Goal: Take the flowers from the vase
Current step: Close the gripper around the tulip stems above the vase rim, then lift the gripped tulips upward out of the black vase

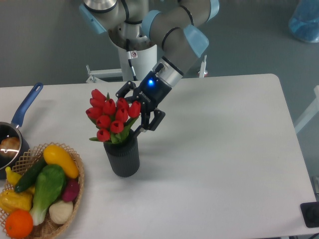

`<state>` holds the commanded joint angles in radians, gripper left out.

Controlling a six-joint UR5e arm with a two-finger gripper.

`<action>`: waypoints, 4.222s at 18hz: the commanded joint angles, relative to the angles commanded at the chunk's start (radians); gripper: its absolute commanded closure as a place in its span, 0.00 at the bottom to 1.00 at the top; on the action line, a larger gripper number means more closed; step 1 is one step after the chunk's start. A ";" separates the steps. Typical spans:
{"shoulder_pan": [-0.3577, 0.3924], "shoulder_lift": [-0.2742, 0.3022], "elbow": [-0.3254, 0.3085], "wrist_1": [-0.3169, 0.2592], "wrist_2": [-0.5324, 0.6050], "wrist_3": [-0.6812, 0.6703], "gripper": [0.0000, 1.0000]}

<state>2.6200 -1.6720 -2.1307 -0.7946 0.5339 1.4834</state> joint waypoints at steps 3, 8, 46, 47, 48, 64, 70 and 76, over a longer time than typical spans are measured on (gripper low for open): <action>0.005 0.000 0.002 0.000 -0.034 0.000 0.79; 0.014 0.005 0.012 -0.002 -0.035 -0.002 1.00; 0.051 0.034 0.256 -0.025 -0.160 -0.402 1.00; 0.052 0.028 0.262 -0.025 -0.161 -0.402 1.00; 0.054 0.025 0.264 -0.025 -0.160 -0.402 1.00; 0.051 -0.077 0.382 -0.025 -0.160 -0.413 1.00; 0.052 -0.075 0.406 -0.025 -0.166 -0.440 1.00; 0.052 -0.049 0.471 -0.023 -0.167 -0.617 1.00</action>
<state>2.6722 -1.7212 -1.6598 -0.8176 0.3666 0.8669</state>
